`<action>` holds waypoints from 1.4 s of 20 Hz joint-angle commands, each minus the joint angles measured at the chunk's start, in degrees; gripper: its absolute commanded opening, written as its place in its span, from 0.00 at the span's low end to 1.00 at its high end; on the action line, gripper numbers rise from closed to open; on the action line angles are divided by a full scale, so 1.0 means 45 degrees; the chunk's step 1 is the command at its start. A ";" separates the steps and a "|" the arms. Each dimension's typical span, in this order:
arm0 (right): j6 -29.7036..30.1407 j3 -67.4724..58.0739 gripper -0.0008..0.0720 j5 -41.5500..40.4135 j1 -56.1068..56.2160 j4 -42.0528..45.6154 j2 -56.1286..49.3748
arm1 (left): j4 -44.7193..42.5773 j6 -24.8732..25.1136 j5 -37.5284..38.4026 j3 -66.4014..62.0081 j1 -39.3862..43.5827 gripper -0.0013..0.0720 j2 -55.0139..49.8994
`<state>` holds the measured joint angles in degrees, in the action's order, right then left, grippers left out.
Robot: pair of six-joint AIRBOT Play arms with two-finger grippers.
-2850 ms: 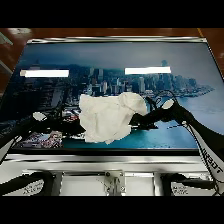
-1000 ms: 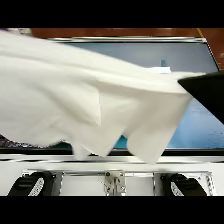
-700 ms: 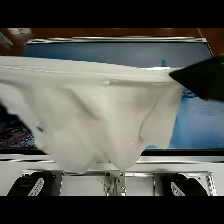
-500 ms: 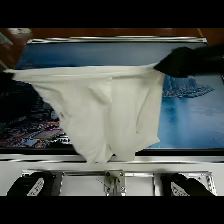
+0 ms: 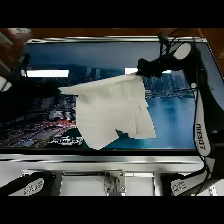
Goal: Fold the shirts.
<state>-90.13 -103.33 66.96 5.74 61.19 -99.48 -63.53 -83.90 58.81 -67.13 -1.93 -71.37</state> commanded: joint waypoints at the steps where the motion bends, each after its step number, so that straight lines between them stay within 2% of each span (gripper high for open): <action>1: -0.0554 -0.0010 0.09 0.0209 0.0015 -0.0267 -0.1598 | 0.2098 0.0000 -0.0029 0.0058 0.0257 0.08 -0.2754; 2: -0.0850 -0.0010 0.15 -0.0039 0.0015 -0.0301 -0.1749 | 0.2637 0.0000 -0.0010 0.0034 0.0257 0.08 -0.3230; 3: -0.0913 -0.0015 0.41 -0.0384 0.0000 -0.0287 -0.1719 | 0.3128 0.0005 0.0146 -0.0068 0.0175 0.12 -0.3589; 4: -0.0811 -0.0087 0.78 -0.0491 -0.0092 -0.0306 -0.1598 | 0.3356 0.0005 0.0442 -0.0277 0.0005 0.35 -0.3769; 5: -0.0330 -0.0330 0.89 -0.0185 -0.0272 -0.0233 -0.1409 | 0.3361 0.0005 0.1035 -0.0607 -0.0291 0.69 -0.3827; 6: 0.0398 -0.0627 0.89 0.0500 -0.0559 -0.0063 -0.1161 | 0.3356 0.0019 0.1807 -0.0976 -0.0695 0.87 -0.3803; 7: 0.1171 -0.0855 0.89 0.1481 -0.0947 0.0525 -0.0772 | 0.3288 0.0219 0.2997 -0.1481 -0.1263 0.86 -0.3803; 8: 0.1559 -0.0908 0.89 0.2555 -0.1360 0.1583 -0.0316 | 0.2958 0.0248 0.4129 -0.1875 -0.1821 0.85 -0.3789; 9: 0.1554 -0.0908 0.87 0.3949 -0.1865 0.3235 0.0136 | 0.2453 0.0248 0.5197 -0.2069 -0.2385 0.71 -0.3716; 10: 0.1540 -0.0889 0.76 0.5319 -0.2419 0.4668 0.0427 | 0.1841 0.0243 0.5858 -0.1982 -0.2788 0.62 -0.3585; 11: 0.1520 -0.0733 0.76 0.6358 -0.3031 0.5008 0.0583 | 0.1214 0.0248 0.6173 -0.1642 -0.3065 0.63 -0.3390; 12: 0.1511 -0.0335 0.76 0.7082 -0.3687 0.4367 0.0704 | 0.0962 0.0248 0.6115 -0.1039 -0.3177 0.68 -0.3162; 13: 0.1389 0.0369 0.76 0.7373 -0.4342 0.3089 0.0831 | 0.1107 0.0253 0.5731 -0.0151 -0.3186 0.92 -0.2958; 14: 0.1277 0.1239 0.77 0.7223 -0.4823 0.1860 0.0981 | 0.1511 0.0311 0.5100 0.0879 -0.3055 0.99 -0.2846; 15: 0.1273 0.2297 0.86 0.6849 -0.5153 0.0797 0.1151 | 0.2059 0.0563 0.4435 0.1807 -0.2832 0.99 -0.2846; 16: 0.1307 0.3279 0.89 0.6465 -0.5275 0.0155 0.1311 | 0.2720 0.0903 0.3526 0.2739 -0.2497 0.99 -0.2861; 17: 0.1491 0.4250 0.89 0.6033 -0.5299 -0.0117 0.1457 | 0.3259 0.1219 0.2642 0.3458 -0.2157 0.99 -0.2861; 20: 0.1676 0.6290 0.89 0.4949 -0.5115 -0.0180 0.1549 | 0.4308 0.1263 0.0461 0.4663 -0.0991 0.99 -0.3138; 26: 0.2244 0.7198 0.89 0.4197 -0.5115 -0.0359 0.1549 | 0.5464 0.1263 -0.1525 0.4629 0.0364 0.99 -0.4075; 27: 0.2244 0.7198 0.89 0.4211 -0.5119 -0.0102 0.1549 | 0.5765 0.1287 -0.1690 0.4614 0.0442 0.79 -0.4133; 28: 0.2118 0.7203 0.89 0.4269 -0.5119 0.0447 0.1549 | 0.5853 0.1307 -0.1729 0.4609 0.0461 0.44 -0.4133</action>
<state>-80.77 -72.03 86.59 -17.30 60.51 -92.55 -39.94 -78.32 55.46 -46.81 -1.39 -88.95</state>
